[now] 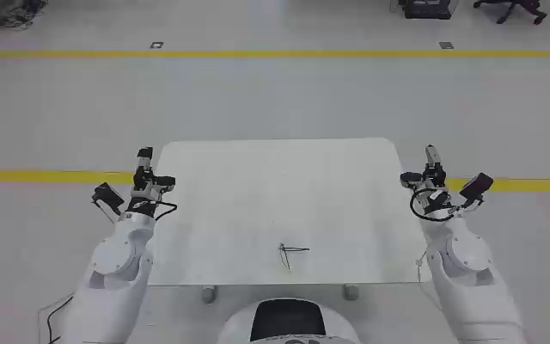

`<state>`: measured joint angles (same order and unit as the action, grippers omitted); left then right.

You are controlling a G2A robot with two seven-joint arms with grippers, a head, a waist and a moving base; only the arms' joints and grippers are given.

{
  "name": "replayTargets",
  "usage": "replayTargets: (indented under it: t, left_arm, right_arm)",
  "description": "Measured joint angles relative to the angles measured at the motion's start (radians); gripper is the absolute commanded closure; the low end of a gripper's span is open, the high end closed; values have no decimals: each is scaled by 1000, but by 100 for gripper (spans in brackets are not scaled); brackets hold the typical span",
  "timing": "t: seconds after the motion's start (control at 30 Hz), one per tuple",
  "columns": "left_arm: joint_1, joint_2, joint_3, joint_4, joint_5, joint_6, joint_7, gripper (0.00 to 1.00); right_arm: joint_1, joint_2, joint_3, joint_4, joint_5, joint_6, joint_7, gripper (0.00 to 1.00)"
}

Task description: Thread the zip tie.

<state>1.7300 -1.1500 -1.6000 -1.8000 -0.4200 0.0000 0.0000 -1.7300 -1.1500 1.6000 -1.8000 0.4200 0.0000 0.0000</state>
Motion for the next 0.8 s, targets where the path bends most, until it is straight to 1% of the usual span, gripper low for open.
replayTargets:
  t: [0.03,0.07,0.17,0.2,0.23,0.33,0.4,0.47,0.5,0.57,0.63,0.77,0.8]
  left_arm:
    - [0,0,0,0,0,0,0,0]
    - [0,0,0,0,0,0,0,0]
    - [0,0,0,0,0,0,0,0]
    - [0,0,0,0,0,0,0,0]
    - [0,0,0,0,0,0,0,0]
    - [0,0,0,0,0,0,0,0]
    - [0,0,0,0,0,0,0,0]
    - [0,0,0,0,0,0,0,0]
    - [0,0,0,0,0,0,0,0]
    - [0,0,0,0,0,0,0,0]
    - [0,0,0,0,0,0,0,0]
    - [0,0,0,0,0,0,0,0]
    - [0,0,0,0,0,0,0,0]
  right_arm:
    - [0,0,0,0,0,0,0,22]
    - [0,0,0,0,0,0,0,0]
    - [1,2,-4,-2,-7,-2,7,0]
    - [2,4,-11,-3,-37,-6,27,0]
    - [2,5,-17,-2,-77,-12,45,0]
    - [-1,9,-40,1,-241,-44,100,0]
    - [-3,12,-53,2,-352,-87,126,0]
    - [-4,13,-54,3,-411,-94,130,0]
    - [-4,13,-54,3,-410,-90,129,0]
    - [-4,13,-54,3,-367,-88,128,0]
    - [-4,13,-54,3,-357,-88,128,0]
    - [-2,14,-53,-2,-366,-94,136,0]
    - [1,17,-51,-10,-399,-104,157,0]
